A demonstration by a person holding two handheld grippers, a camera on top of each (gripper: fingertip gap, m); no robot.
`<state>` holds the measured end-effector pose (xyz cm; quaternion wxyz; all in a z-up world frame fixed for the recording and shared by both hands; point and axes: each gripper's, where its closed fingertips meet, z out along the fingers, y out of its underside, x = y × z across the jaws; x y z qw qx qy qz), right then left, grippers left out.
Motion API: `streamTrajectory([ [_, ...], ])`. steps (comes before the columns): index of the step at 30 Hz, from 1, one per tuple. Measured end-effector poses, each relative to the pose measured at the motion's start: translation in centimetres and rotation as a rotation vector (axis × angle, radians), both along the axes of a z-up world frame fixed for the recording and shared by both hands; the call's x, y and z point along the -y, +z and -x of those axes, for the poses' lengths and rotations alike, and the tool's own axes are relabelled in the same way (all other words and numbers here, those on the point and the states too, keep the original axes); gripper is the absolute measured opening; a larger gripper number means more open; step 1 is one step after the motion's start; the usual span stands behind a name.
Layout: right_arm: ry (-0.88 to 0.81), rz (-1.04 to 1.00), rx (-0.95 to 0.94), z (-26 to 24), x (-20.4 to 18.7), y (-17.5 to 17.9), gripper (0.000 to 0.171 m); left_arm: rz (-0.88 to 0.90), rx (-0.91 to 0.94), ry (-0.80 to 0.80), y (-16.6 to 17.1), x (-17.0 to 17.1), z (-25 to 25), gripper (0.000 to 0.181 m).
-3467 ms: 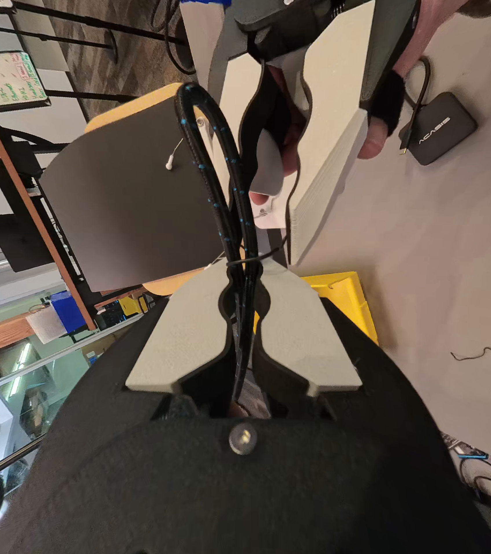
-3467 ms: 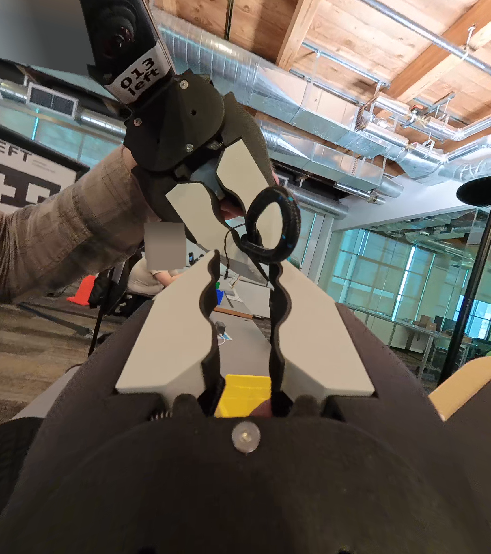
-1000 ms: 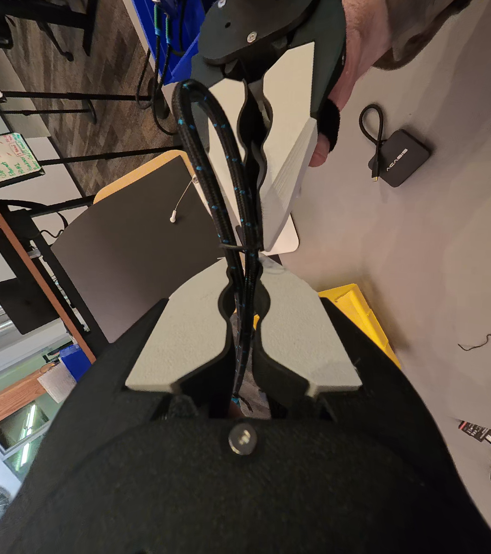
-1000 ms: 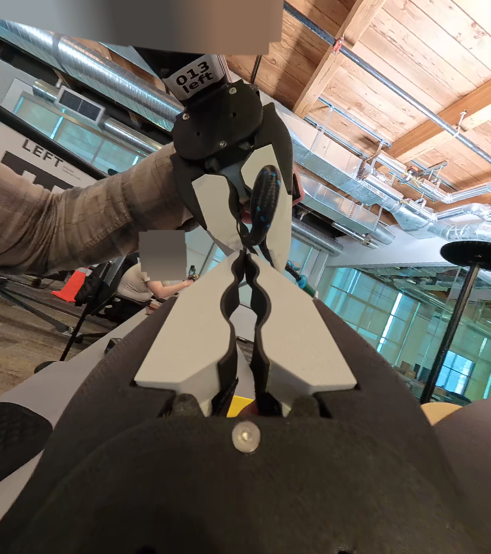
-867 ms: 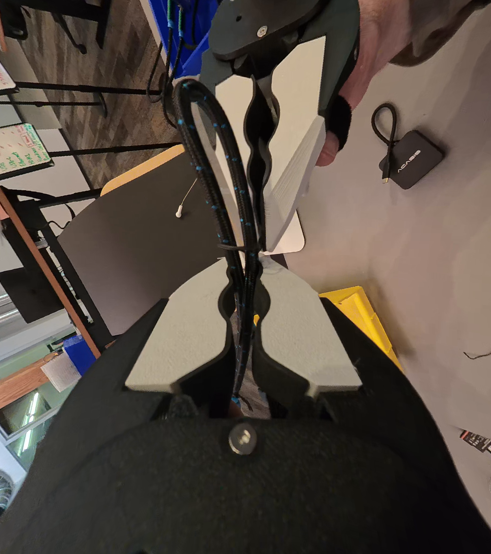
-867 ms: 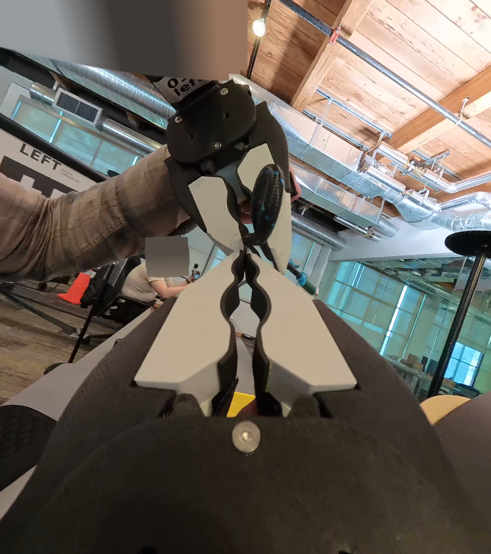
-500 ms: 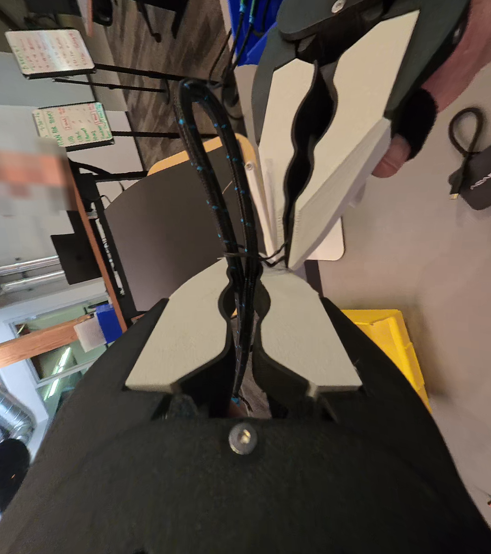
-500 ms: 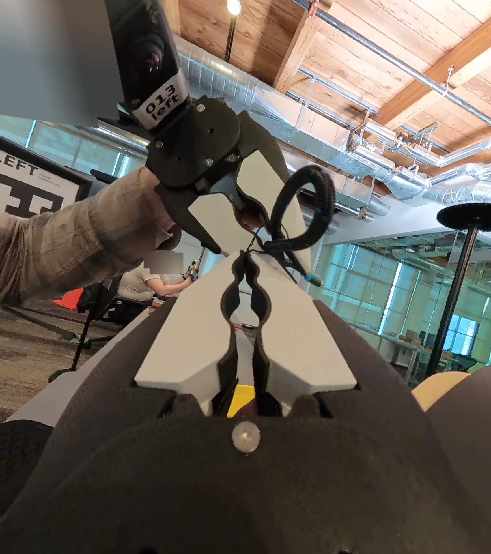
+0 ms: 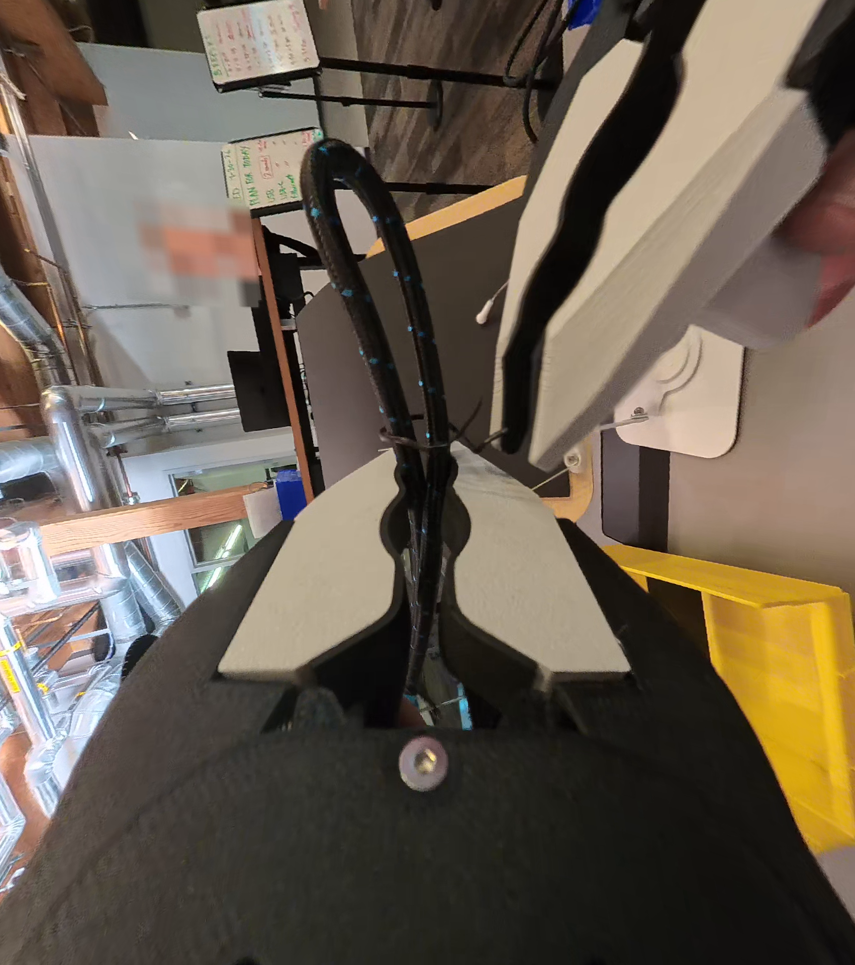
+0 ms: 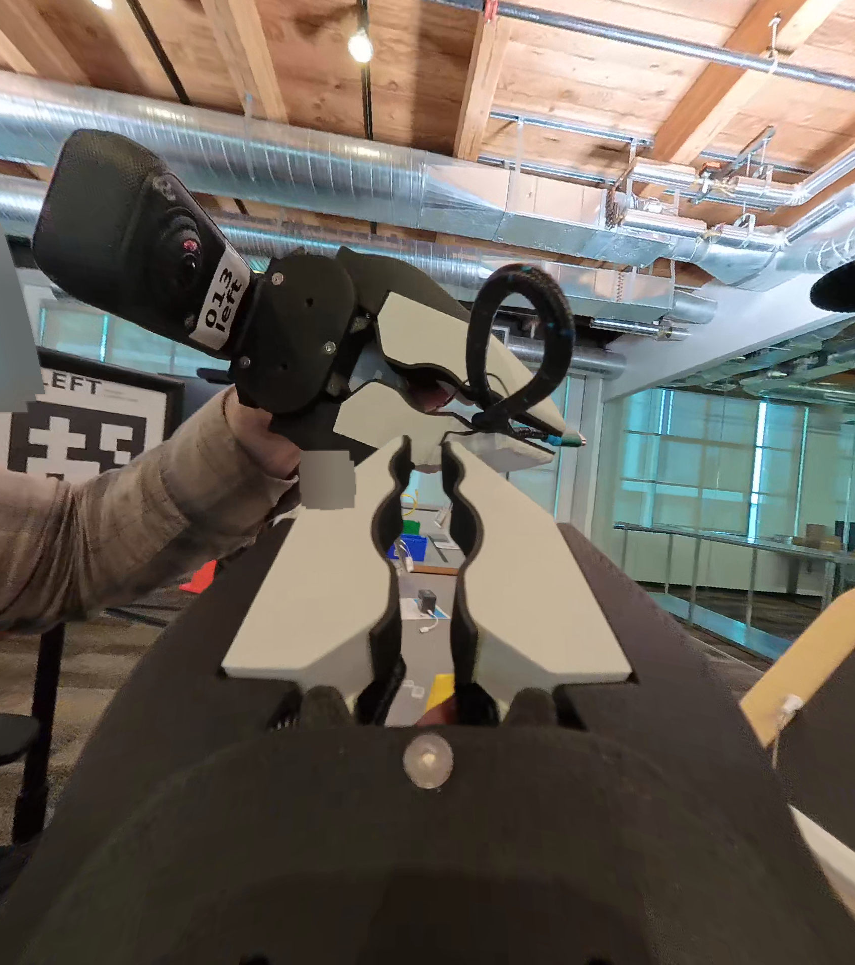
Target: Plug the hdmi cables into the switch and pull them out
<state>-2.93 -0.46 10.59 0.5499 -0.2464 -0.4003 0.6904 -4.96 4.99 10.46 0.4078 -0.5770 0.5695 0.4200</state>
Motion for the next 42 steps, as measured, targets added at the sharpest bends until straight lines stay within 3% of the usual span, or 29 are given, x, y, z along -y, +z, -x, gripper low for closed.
streamTrajectory([
  [12,-0.064,0.016,0.047,0.1,-1.6,-0.2,0.052,-0.122,-0.013,0.028,0.9,-1.3,0.2,0.007],
  [19,-0.111,0.179,0.001,-0.6,-3.7,1.1,0.048,-0.216,-0.040,0.042,1.3,-2.1,-0.6,0.007],
  [25,-0.048,0.251,-0.012,-0.8,-3.9,1.4,0.038,-0.259,-0.086,0.024,1.2,-2.4,-1.4,0.007],
  [33,-0.056,0.260,-0.010,-1.1,-4.3,1.5,0.023,-0.343,-0.109,0.033,2.0,-2.7,-1.8,0.007],
  [38,-0.157,0.269,0.028,-0.8,-5.0,1.2,0.014,-0.397,-0.192,0.066,2.0,-2.9,-1.6,0.006],
  [42,-0.156,0.266,0.042,-0.8,-5.1,1.2,0.016,-0.414,-0.205,0.068,1.9,-3.1,-1.7,0.007],
])
